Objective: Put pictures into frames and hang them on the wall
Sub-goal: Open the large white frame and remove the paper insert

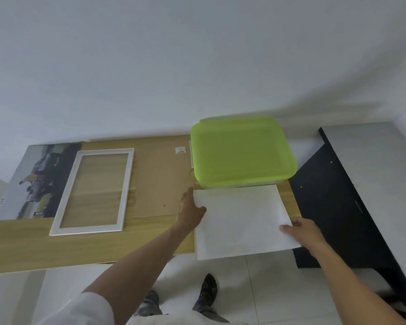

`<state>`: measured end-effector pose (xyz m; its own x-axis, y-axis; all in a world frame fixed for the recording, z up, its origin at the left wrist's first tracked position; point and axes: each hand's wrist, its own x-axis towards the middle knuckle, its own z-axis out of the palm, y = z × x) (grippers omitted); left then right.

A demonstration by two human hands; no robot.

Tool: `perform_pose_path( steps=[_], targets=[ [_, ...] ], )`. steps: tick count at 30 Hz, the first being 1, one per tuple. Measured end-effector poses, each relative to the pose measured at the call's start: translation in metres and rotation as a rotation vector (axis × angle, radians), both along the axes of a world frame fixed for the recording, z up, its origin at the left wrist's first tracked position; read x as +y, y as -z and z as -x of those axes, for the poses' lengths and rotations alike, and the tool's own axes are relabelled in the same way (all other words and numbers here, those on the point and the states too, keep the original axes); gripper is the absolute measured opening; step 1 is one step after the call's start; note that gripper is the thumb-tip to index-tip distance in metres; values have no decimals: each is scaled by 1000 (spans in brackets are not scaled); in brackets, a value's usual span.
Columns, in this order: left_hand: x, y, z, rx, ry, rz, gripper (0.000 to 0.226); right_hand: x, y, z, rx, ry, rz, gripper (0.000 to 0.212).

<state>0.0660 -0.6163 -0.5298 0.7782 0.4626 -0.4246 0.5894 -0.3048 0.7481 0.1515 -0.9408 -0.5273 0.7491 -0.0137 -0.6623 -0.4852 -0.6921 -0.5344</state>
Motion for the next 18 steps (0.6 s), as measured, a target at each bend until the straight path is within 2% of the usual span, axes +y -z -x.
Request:
perform_pose_path(
  steps=[2, 5, 8, 11, 18],
  targets=[
    [-7, 4, 12, 4, 127, -237, 82, 7, -3, 0, -79, -203, 228, 45],
    [-20, 9, 32, -35, 340, -431, 76, 24, -7, 3, -256, -467, 530, 66],
    [-29, 19, 42, 54, 634, -543, 71, 46, -7, 11, -383, -635, 474, 75],
    [-31, 24, 40, 102, 806, -589, 69, 59, -1, 17, -312, -723, 426, 71],
    [-29, 26, 31, 69, 835, -548, 67, 55, 4, 15, -306, -725, 433, 69]
  ],
)
